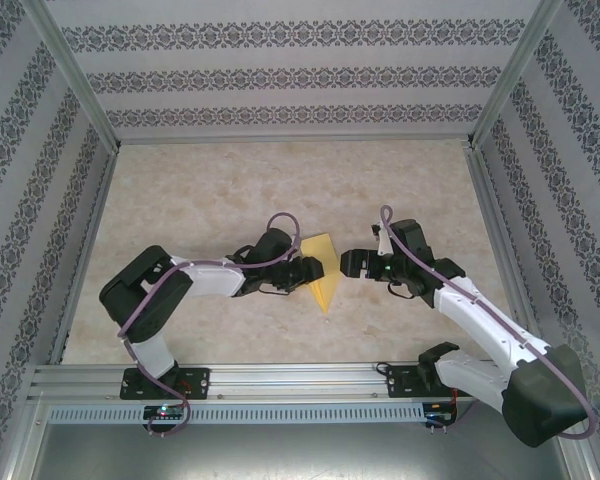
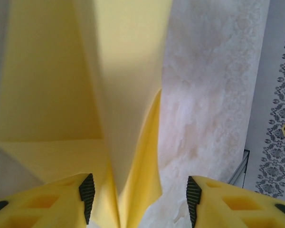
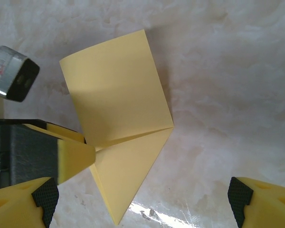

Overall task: Fold a paper plane with a square sheet of paper (fold left side to right side)
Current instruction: Fold the wing for the fifth time at the center of the table.

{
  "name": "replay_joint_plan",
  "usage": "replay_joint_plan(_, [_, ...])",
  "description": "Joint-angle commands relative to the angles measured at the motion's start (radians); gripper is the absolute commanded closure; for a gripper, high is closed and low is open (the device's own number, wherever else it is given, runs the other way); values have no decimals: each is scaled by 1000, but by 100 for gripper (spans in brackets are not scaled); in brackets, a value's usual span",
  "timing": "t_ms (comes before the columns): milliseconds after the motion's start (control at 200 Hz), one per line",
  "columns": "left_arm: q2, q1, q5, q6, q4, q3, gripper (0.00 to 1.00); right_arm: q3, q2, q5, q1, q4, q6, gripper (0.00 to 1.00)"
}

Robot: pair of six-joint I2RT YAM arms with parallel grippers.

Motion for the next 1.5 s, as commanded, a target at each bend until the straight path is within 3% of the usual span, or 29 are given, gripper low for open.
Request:
replay_joint_plan(0, [46,-15,13,-44,55,26,46,-10,-33,-21,-18,-4,9,6])
replay_joint_plan(95, [73,-18,13,-50,63,34,48,-11,-49,-28,-28,-15,2,7])
replay_joint_plan(260, [84,-18,5,-22,108,33,62,-34,-41,-72,-54,4,4,6])
replay_joint_plan(520, [-9,-5,-7,133,62,3,86,-48,57,-282,-93,128,-25,2])
replay_joint_plan(689, [-132,37,26,243,51,-81,93,-44,168,-404,-111,283,-24,2])
replay_joint_plan(819, [-221,90,109,320,65,-152,97,-35,286,-572,-132,476,4,2])
replay_joint_plan(1009, [-340,160,251,434,18,-200,100,-18,436,-773,-133,829,128,13])
replay_joint_plan(1314, [-430,187,327,519,-89,-195,100,42,564,-836,-66,998,192,24])
replay_joint_plan(1494, [-428,189,343,520,-86,-199,100,21,623,-862,-62,1216,325,42])
